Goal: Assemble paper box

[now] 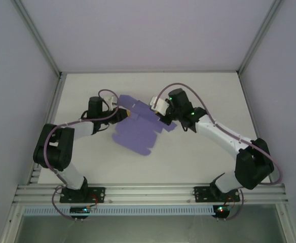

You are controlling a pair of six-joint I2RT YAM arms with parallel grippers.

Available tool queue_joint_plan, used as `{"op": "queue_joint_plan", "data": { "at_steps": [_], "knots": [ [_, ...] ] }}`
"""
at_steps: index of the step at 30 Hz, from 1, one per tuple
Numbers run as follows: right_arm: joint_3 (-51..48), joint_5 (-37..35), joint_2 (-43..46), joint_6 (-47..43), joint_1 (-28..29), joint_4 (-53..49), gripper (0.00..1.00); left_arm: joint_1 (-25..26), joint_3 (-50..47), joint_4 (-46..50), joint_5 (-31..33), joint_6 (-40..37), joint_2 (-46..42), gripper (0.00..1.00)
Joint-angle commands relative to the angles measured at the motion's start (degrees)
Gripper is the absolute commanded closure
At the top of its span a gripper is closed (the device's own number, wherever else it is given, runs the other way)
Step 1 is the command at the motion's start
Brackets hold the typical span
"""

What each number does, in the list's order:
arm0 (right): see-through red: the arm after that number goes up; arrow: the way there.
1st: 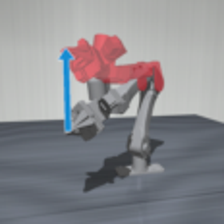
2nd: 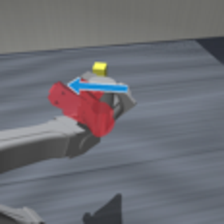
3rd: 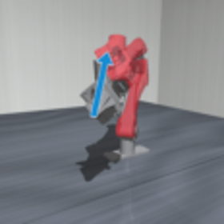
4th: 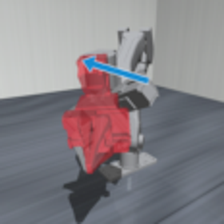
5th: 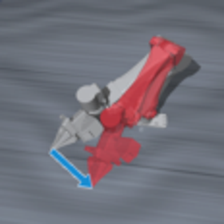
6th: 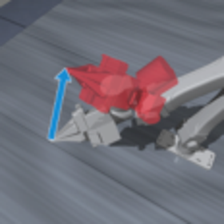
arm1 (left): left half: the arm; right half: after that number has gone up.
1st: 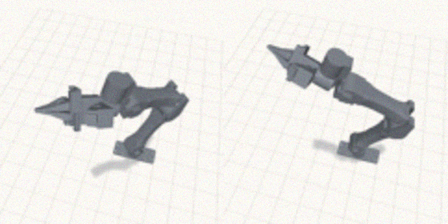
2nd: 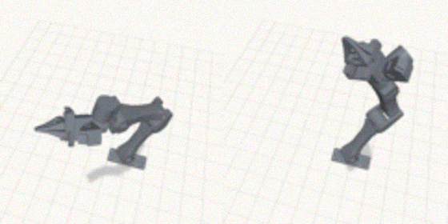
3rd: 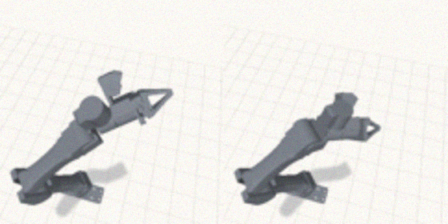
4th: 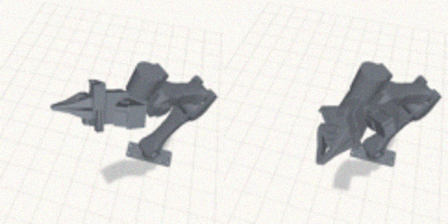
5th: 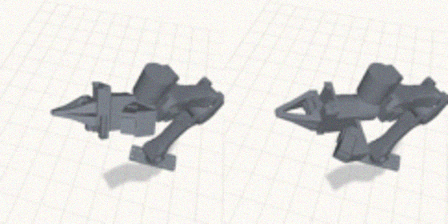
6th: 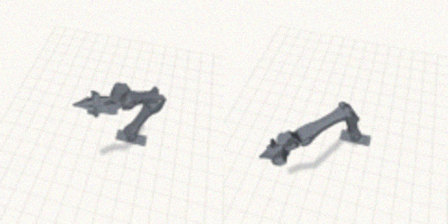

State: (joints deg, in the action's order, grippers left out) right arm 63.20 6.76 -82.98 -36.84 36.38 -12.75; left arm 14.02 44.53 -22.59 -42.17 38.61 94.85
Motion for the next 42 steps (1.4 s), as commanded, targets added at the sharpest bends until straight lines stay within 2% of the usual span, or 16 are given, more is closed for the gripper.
{"op": "queue_joint_plan", "data": {
  "at_steps": [1,7,10,12,15,18,20,22,25,26,29,31,39,42],
  "knots": [
    [-1.46,-10.03,1.88,-9.44,6.57,1.75,1.00,1.46,-1.11,1.91,5.96,8.49,1.12,1.00],
    [-3.17,-23.34,-2.65,-18.08,12.82,2.33,1.00,1.45,-1.13,3.42,6.37,19.53,3.50,1.00],
    [-3.82,-25.63,-5.43,-20.52,13.59,3.35,1.00,1.79,-1.78,1.48,5.92,19.90,4.73,0.89],
    [-4.03,-26.58,-6.13,-22.18,13.29,4.77,1.00,1.80,-3.09,0.07,6.10,19.08,3.73,0.76],
    [-4.26,-26.06,-5.55,-24.45,12.34,6.00,1.00,1.89,-3.51,7.45,11.00,13.80,-0.91,0.63],
    [-4.73,-26.99,-5.52,-28.92,11.49,7.85,1.00,1.97,-2.03,19.50,18.38,5.74,-6.63,0.32],
    [-5.35,-27.98,-5.85,-32.42,11.01,9.92,1.00,1.89,-0.39,26.16,22.09,0.19,-10.03,0.19],
    [-6.07,-29.14,-6.44,-34.95,10.55,12.48,1.00,1.78,1.01,30.41,25.03,-5.30,-13.18,0.00],
    [-6.84,-28.65,-7.02,-36.84,10.38,13.62,1.00,0.72,2.88,33.52,31.07,-11.25,-16.59,0.00],
    [-6.99,-28.11,-7.06,-36.88,10.36,13.65,1.00,0.17,3.51,33.61,31.31,-13.85,-16.94,0.00],
    [-6.57,-27.16,-7.45,-36.79,10.22,13.15,1.00,-0.44,8.23,36.28,26.05,-24.57,-14.76,0.00],
    [-6.64,-27.23,-7.55,-36.74,10.20,13.73,1.00,-0.62,11.21,37.49,24.70,-28.48,-11.80,0.00],
    [-7.01,-25.73,-7.37,-35.91,9.77,14.40,1.00,-3.85,22.26,43.01,31.62,-28.31,1.42,0.01],
    [-6.97,-25.79,-7.70,-35.36,9.58,14.67,1.00,-3.75,25.13,45.43,29.57,-28.78,6.13,0.07]
  ]
}}
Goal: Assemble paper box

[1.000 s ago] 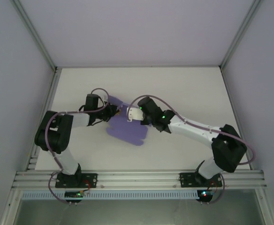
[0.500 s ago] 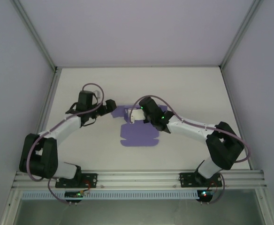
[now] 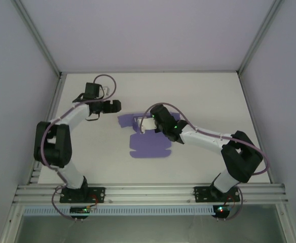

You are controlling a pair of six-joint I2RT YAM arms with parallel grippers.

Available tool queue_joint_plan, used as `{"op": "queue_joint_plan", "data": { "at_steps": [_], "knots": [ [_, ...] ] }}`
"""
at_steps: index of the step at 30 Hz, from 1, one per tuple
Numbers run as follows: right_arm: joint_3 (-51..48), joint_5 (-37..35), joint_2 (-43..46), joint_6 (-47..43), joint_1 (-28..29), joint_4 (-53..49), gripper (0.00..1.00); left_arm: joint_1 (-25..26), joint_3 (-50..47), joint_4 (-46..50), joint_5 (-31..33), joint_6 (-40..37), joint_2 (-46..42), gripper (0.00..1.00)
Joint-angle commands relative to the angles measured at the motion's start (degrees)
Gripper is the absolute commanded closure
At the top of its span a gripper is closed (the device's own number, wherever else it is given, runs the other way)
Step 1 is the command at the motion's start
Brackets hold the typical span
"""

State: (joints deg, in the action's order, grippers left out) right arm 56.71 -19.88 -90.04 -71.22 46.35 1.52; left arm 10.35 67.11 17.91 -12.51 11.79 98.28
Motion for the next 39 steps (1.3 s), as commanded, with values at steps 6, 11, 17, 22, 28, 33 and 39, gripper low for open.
{"op": "queue_joint_plan", "data": {
  "at_steps": [6,11,17,22,28,33,39],
  "knots": [
    [-0.32,0.19,-0.75,0.98,-0.91,-0.27,1.00,2.19,-2.36,1.57,-7.96,-3.35,1.27,0.25],
    [-0.56,-0.87,-0.40,4.45,-0.97,-1.43,1.00,3.31,-10.94,-6.35,-17.45,-1.63,-4.50,0.37],
    [-1.67,-2.76,-0.40,6.62,-0.89,-1.18,1.00,7.01,-16.43,-12.86,-22.76,-1.20,-8.41,0.39],
    [-2.51,-1.95,0.17,8.77,-0.87,-1.46,1.00,9.67,-20.17,-20.83,-21.24,-1.62,-8.90,0.41],
    [-2.61,-1.57,0.30,9.95,-1.02,-2.04,1.00,12.43,-27.85,-35.18,-16.40,-1.48,-9.61,0.42],
    [-2.96,-1.48,0.74,10.74,-0.95,-1.60,1.00,15.03,-29.79,-40.44,-13.01,-4.54,-9.69,0.42],
    [-4.58,-3.49,0.83,9.84,1.32,-0.25,1.00,17.67,-30.45,-43.91,-6.42,-5.37,-8.07,0.42]
  ]
}}
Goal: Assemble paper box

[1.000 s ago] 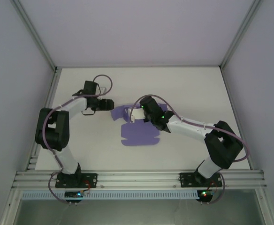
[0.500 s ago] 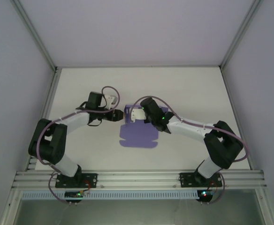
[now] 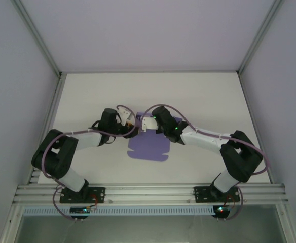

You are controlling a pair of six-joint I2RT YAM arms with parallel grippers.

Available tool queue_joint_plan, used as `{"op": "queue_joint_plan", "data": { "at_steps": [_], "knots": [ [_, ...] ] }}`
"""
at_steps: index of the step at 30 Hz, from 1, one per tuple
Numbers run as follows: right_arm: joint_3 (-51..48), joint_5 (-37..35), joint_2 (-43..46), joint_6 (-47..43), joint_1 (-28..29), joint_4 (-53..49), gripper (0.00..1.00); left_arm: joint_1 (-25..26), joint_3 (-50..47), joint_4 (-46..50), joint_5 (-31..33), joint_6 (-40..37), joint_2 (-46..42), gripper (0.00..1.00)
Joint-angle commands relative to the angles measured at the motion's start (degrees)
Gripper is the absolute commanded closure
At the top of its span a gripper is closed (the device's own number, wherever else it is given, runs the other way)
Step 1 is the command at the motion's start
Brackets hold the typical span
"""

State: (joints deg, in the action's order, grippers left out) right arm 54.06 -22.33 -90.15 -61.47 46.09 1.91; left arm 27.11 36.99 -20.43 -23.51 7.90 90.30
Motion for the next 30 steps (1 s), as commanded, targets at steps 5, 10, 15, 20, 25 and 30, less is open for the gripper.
{"op": "queue_joint_plan", "data": {
  "at_steps": [5,10,15,20,25,30],
  "knots": [
    [-5.64,-2.11,2.77,-0.65,3.24,0.93,1.00,2.21,-1.23,-7.84,7.72,-1.90,0.27,0.41],
    [-7.95,-1.52,5.56,-0.98,5.70,1.80,1.00,3.01,-2.09,-9.72,8.10,-2.20,0.84,0.43],
    [-9.11,-2.76,5.14,0.82,8.02,-0.61,1.00,4.72,-4.53,-14.96,11.11,-2.40,0.74,0.42],
    [-9.45,-3.36,3.32,2.09,8.67,-0.35,1.00,5.93,-5.13,-18.65,15.45,-2.95,0.75,0.46],
    [-9.15,-2.30,2.71,2.83,9.01,-1.41,1.00,7.09,-5.30,-23.02,15.98,-2.75,1.49,0.48],
    [-8.87,-5.23,0.36,2.75,9.85,-2.09,1.00,8.39,-5.07,-24.05,16.93,-3.11,2.70,0.51]
  ]
}}
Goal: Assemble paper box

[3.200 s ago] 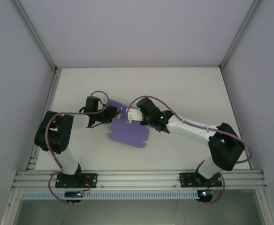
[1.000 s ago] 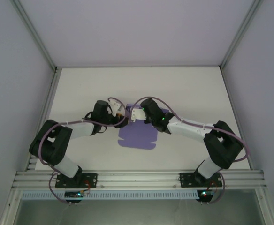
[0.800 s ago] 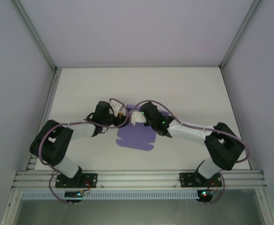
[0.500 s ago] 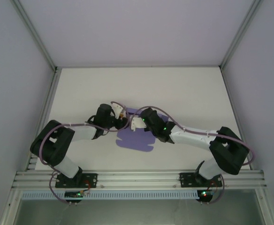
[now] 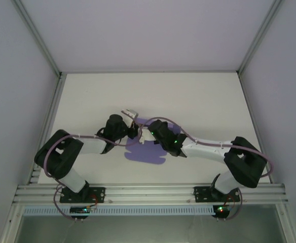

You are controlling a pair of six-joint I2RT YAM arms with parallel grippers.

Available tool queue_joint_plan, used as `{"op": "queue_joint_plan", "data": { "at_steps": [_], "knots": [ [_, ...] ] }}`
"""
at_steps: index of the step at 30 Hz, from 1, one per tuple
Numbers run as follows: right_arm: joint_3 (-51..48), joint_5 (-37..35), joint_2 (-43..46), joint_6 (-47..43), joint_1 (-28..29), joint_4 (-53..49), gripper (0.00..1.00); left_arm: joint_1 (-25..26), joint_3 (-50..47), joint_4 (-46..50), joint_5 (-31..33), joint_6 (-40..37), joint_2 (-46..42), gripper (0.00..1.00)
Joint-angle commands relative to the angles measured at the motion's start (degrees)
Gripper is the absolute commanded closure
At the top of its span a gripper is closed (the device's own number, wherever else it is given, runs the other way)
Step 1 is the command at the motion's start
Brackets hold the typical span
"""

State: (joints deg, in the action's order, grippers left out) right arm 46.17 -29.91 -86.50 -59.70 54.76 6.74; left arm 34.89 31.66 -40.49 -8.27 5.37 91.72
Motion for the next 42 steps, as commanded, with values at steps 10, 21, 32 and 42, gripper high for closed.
{"op": "queue_joint_plan", "data": {
  "at_steps": [10,21,32,42],
  "knots": [
    [-0.75,2.00,-3.94,2.33,1.14,-8.24,1.00,0.85,-3.05,-0.50,7.00,2.20,0.14,0.49],
    [-0.58,2.40,-4.95,3.50,0.34,-7.97,1.00,0.93,-4.59,4.72,3.86,2.87,-3.44,0.22],
    [-0.71,3.53,-3.09,4.10,-0.79,-6.57,1.00,0.27,-5.75,18.88,4.14,3.68,-26.75,0.01],
    [-0.84,4.51,-2.89,4.82,-1.74,-5.71,1.00,-18.64,-7.78,29.67,10.51,18.47,-32.08,0.00]
  ]
}}
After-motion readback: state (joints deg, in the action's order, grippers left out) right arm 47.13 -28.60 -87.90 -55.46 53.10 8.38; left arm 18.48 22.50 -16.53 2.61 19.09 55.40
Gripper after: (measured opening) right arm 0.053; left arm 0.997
